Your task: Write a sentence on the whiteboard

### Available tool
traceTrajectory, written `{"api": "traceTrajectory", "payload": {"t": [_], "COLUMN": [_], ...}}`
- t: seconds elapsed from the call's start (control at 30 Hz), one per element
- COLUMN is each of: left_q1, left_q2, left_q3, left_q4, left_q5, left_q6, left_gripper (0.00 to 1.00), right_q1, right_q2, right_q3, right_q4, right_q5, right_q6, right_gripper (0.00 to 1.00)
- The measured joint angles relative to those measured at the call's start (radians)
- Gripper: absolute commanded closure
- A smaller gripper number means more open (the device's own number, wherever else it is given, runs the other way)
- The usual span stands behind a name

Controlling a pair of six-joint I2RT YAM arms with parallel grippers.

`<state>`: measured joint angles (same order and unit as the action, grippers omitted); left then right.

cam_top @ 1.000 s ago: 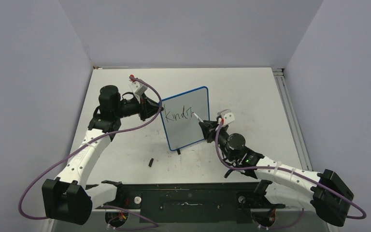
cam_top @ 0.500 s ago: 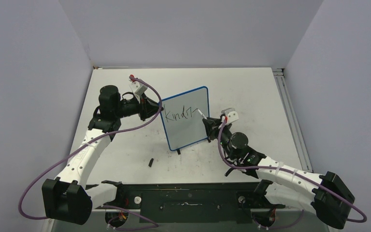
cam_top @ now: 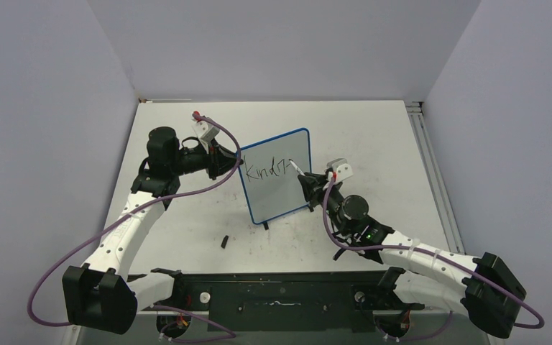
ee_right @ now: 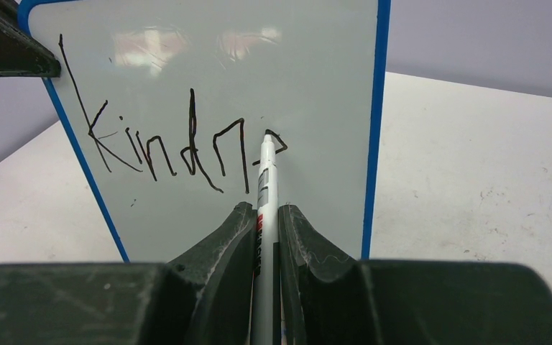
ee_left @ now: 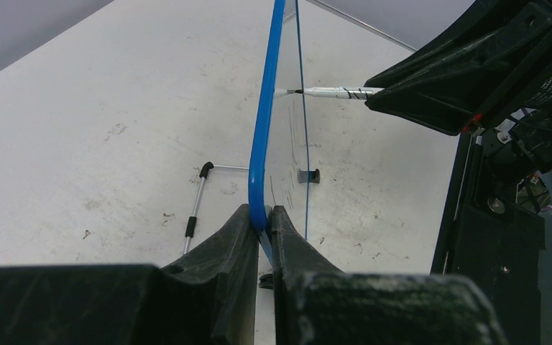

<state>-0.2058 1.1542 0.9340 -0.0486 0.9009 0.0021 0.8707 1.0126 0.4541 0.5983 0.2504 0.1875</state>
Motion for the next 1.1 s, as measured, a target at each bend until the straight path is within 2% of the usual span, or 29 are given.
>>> {"api": "traceTrajectory", "payload": {"t": [0.67, 1.1], "left_q1": [0.000, 0.000], "left_q2": [0.000, 0.000], "left_q3": [0.000, 0.000], "left_q4": [0.000, 0.000], "left_q5": [-0.003, 0.002], "left_q6": [0.002, 0.002], "left_gripper": [1.00, 1.00], "right_q1": [0.003, 0.007], "right_q2": [-0.009, -0.060], "right_q3": [-0.037, -0.045], "right_q4": [-0.030, -0.095], "right_q5": [-0.029, 0.046], "right_q6": [0.039, 0.041], "right_gripper": [0.95, 0.95]}}
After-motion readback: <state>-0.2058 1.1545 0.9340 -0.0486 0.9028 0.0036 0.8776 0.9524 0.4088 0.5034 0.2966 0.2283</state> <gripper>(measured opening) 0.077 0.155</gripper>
